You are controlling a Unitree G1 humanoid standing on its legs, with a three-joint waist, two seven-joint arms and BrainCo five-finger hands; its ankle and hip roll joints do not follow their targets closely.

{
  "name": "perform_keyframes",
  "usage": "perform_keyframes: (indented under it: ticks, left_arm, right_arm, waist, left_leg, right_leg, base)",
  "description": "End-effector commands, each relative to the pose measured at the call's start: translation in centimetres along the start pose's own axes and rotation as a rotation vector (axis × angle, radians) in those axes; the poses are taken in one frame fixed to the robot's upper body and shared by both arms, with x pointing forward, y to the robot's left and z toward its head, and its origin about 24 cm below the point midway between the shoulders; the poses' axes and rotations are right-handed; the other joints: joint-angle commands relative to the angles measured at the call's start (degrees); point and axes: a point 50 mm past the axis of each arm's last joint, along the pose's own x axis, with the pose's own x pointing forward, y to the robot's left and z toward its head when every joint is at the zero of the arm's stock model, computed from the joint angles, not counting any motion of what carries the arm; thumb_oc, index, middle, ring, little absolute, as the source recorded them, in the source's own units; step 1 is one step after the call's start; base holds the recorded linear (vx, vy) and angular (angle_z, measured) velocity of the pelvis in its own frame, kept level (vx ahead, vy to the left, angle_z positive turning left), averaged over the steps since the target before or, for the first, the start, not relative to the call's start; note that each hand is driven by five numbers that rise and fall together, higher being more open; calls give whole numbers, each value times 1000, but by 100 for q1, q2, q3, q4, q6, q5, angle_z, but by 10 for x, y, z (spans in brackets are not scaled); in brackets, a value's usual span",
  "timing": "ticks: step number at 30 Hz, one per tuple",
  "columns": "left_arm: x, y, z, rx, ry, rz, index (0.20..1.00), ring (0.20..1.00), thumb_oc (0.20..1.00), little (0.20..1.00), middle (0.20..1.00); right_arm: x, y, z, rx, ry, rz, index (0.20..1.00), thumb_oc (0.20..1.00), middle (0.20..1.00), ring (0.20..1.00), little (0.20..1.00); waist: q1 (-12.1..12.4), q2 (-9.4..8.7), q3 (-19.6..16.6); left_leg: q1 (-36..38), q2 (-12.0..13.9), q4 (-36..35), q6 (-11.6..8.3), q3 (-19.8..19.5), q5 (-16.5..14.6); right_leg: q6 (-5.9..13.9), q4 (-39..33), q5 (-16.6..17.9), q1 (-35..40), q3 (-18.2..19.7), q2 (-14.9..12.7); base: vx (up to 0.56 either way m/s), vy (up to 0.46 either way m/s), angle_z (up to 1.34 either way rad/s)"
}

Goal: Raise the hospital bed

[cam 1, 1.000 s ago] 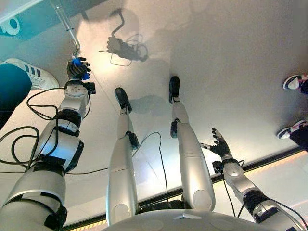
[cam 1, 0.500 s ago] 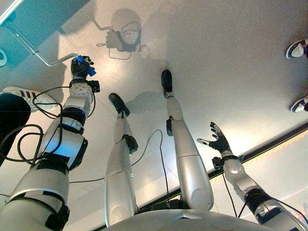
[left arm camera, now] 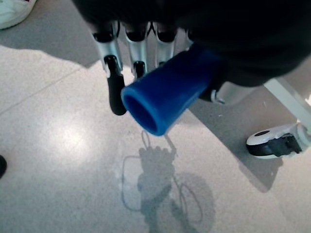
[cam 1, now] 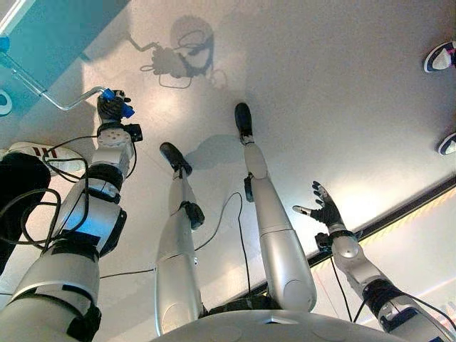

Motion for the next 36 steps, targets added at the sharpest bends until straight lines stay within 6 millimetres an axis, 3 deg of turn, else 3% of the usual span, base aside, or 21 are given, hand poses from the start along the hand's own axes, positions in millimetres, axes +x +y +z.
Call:
perform_keyframes:
  ticks: [1,9,12,13,14,15,18,36]
  left_arm:
    - [-18,-79,70,-140,-266,-287,200,200,200,200,200]
    - [-34,-99,69,-215,-290,-394,200,200,200,200,200]
    - [-37,-101,66,-220,-296,-420,200,200,200,200,200]
    - [-39,-101,68,-233,-304,-430,200,200,200,200,200]
    - [-39,-101,66,-231,-299,-432,200,200,200,200,200]
    - [-39,-101,68,-233,-304,-430,200,200,200,200,200]
    - [-43,-100,66,-263,-320,-449,200,200,200,200,200]
    - [-49,-57,53,-337,-369,-424,200,200,200,200,200]
  right_arm:
    - [-21,-21,-28,-66,79,-22,1000,1000,1000,1000,1000]
    - [-26,-27,-41,-77,142,-44,1000,1000,1000,1000,1000]
    - [-27,-26,-46,-78,170,-48,1000,1000,1000,1000,1000]
    - [-26,-27,-47,-78,180,-54,1000,1000,1000,1000,1000]
    - [-27,-26,-48,-78,185,-53,1000,1000,1000,1000,1000]
    - [-26,-27,-47,-78,180,-54,1000,1000,1000,1000,1000]
    - [-27,-28,-53,-77,216,-64,1000,1000,1000,1000,1000]
    - [-28,-23,-60,-65,279,-73,1000,1000,1000,1000,1000]
  waist:
    - [-188,220,33]
    - [-94,445,33]
    - [-51,502,33]
    - [-38,509,33]
    - [-25,530,33]
    - [-39,510,33]
    - [37,546,33]
    - [477,479,33]
  left_leg:
    - [276,355,449,-280,-277,-132]
    - [566,281,422,-278,-430,-102]
    - [687,256,433,-257,-505,-111]
    - [615,233,469,-209,-478,58]
    - [753,225,447,-252,-557,-107]
    - [616,233,468,-209,-480,58]
    - [778,181,462,-184,-580,52]
    - [1250,-20,373,-61,-1001,37]
  right_leg:
    - [711,585,-562,168,-92,106]
    - [648,642,-638,514,-229,50]
    - [628,696,-674,659,-298,18]
    - [557,679,-489,647,-337,5]
    - [604,705,-684,775,-331,5]
    - [557,676,-489,651,-340,5]
    - [548,660,-492,885,-424,-63]
    - [614,467,-502,1754,-796,-395]
  base:
    - [0,0,0]
    - [-4,-13,0]
    - [-41,-43,9]
    - [-18,-14,14]
    - [-95,-46,17]
    - [-20,9,22]
    - [-48,3,18]
    - [5,36,12]
